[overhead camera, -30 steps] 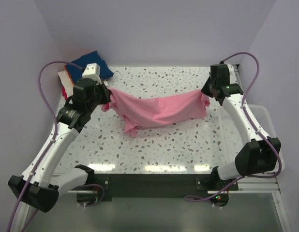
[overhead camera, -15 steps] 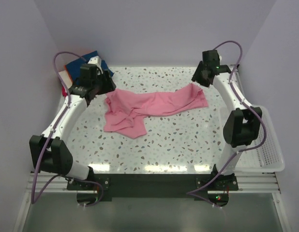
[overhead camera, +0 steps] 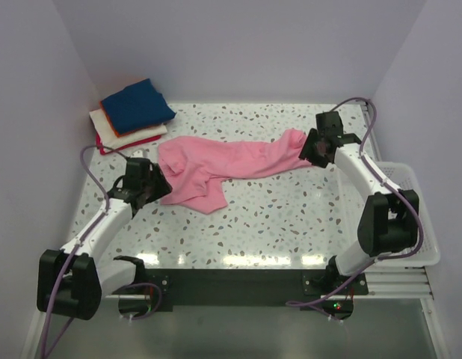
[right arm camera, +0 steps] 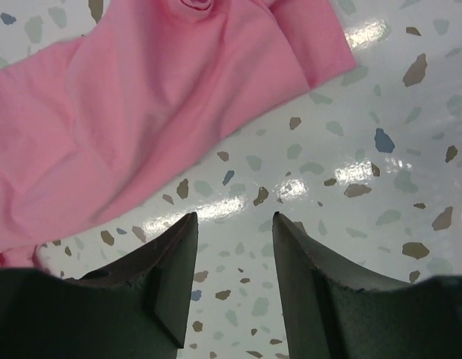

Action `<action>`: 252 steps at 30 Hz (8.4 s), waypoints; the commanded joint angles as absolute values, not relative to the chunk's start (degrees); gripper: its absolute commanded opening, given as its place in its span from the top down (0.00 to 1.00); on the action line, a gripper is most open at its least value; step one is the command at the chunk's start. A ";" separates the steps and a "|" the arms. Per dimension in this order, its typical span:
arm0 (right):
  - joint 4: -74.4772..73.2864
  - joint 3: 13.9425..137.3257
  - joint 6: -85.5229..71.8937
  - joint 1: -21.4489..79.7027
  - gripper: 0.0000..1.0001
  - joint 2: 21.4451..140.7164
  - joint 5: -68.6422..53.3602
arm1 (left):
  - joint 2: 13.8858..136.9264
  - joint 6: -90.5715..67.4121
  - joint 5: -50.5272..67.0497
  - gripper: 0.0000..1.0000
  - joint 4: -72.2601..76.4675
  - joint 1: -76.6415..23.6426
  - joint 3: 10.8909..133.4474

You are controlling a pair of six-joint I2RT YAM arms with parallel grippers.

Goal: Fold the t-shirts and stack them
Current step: Flatten the tshirt out

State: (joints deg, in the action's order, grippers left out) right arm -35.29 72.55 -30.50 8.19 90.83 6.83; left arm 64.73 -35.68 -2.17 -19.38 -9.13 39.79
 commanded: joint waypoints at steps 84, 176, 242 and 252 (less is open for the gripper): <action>-29.18 77.69 -31.47 5.27 0.53 101.69 1.93 | 70.13 -42.28 -9.84 0.43 -1.85 -8.35 25.67; -29.35 80.51 -30.94 5.71 0.79 112.76 8.96 | 55.72 -31.46 3.52 1.00 -17.84 5.36 44.91; -27.51 45.09 -34.89 5.80 0.48 85.61 7.73 | 57.92 -32.34 4.57 1.00 -15.29 6.24 40.70; -25.05 45.08 -34.98 6.59 0.80 88.06 6.07 | 58.97 -33.05 6.24 1.00 -12.93 6.24 40.08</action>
State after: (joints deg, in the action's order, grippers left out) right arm -25.36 45.52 -33.43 6.31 86.72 5.52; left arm 58.54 -32.36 4.60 -16.95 5.65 40.38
